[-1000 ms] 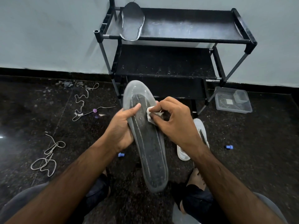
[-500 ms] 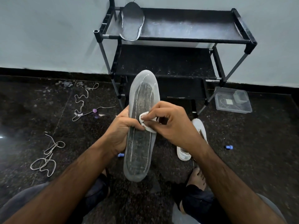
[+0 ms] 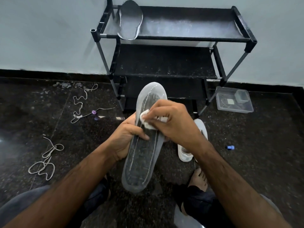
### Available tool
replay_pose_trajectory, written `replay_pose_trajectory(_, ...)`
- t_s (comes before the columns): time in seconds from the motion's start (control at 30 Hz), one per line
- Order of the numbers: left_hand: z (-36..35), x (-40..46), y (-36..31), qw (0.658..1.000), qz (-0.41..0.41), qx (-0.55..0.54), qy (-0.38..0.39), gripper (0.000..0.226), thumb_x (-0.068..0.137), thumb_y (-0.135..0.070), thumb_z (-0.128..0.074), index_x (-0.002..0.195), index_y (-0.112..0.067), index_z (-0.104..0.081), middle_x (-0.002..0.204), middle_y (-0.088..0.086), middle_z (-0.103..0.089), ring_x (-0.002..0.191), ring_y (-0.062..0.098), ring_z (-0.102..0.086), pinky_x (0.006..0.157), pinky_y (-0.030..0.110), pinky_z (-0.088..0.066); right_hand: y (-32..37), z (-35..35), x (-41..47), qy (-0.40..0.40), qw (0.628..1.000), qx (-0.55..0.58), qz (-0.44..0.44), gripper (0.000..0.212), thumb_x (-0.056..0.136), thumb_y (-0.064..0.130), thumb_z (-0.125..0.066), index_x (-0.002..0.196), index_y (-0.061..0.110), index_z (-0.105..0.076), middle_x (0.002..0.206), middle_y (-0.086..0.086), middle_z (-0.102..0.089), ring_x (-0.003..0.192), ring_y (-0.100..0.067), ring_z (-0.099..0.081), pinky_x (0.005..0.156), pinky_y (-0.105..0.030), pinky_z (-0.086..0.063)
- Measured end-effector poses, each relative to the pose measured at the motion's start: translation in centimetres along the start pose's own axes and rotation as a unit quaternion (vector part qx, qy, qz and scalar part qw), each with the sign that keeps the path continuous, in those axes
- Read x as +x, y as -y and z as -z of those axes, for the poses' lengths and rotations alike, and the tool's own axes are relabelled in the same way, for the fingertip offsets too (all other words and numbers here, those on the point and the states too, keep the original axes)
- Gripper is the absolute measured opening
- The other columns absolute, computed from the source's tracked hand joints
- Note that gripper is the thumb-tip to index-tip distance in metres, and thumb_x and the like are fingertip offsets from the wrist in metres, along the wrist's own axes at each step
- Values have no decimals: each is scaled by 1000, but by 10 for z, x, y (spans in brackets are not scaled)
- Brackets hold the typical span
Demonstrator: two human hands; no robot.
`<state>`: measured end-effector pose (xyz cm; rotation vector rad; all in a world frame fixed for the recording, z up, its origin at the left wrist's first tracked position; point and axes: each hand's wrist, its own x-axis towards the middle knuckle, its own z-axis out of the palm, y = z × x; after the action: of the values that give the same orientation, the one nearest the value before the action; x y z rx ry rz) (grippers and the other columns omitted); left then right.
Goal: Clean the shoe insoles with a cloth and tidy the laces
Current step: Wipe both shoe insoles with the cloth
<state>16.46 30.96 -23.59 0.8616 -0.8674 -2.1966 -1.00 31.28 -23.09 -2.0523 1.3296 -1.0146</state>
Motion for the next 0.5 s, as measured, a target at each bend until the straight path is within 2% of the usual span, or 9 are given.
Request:
replay_pose_trajectory(0.1,-5,1,3,998,16,-31,43,71,62,27,-41,125,-3,-52,108,31,-62,101,46,-66,88,63,-53,-10,6,-2,-113,991,-65,-42,10,86,12,-80,96,13,-80,95,6,-69,89,-9,-68,82,-38,-58)
replay_pose_trajectory(0.17,-6,1,3,998,21,-27,54,75,62,28,-41,129,-3,-51,110,32,-61,103,47,-65,91,68,-50,-7,4,-4,-135,988,-57,-49,11,86,10,-80,97,12,-80,97,4,-70,92,-9,-68,83,-35,-58)
replay_pose_trajectory(0.2,-5,0,2,998,21,-25,51,76,60,29,-41,129,-2,-51,108,32,-63,100,45,-67,89,64,-53,-3,1,-3,-115,992,-33,-37,11,86,9,-80,97,11,-81,97,3,-71,92,-9,-68,82,-33,-59)
replay_pose_trajectory(0.3,-1,-2,-4,1000,24,8,7,67,56,26,-41,115,-1,-55,91,21,-70,81,30,-74,65,38,-62,12,-5,-3,4,999,35,18,8,86,11,-81,94,10,-82,94,0,-71,88,-10,-69,78,-28,-58)
replay_pose_trajectory(0.37,-1,-2,-6,1000,24,15,-9,66,58,26,-39,115,-2,-54,91,20,-70,81,29,-74,63,35,-61,11,-7,-1,25,999,27,21,8,86,12,-81,94,12,-82,93,1,-71,87,-10,-69,78,-30,-58)
replay_pose_trajectory(0.43,-4,1,-3,999,32,-14,14,75,66,31,-33,128,-7,-50,109,29,-65,93,42,-71,72,51,-61,4,-5,-1,-30,999,-17,-2,10,86,12,-80,95,15,-81,93,5,-69,87,-11,-68,79,-35,-57)
replay_pose_trajectory(0.5,-10,2,2,998,45,-36,26,79,72,31,-32,136,-14,-44,125,32,-54,101,53,-66,80,68,-54,-3,-1,-1,-96,993,-56,-34,11,86,11,-79,97,16,-80,93,7,-68,86,-10,-66,79,-36,-56)
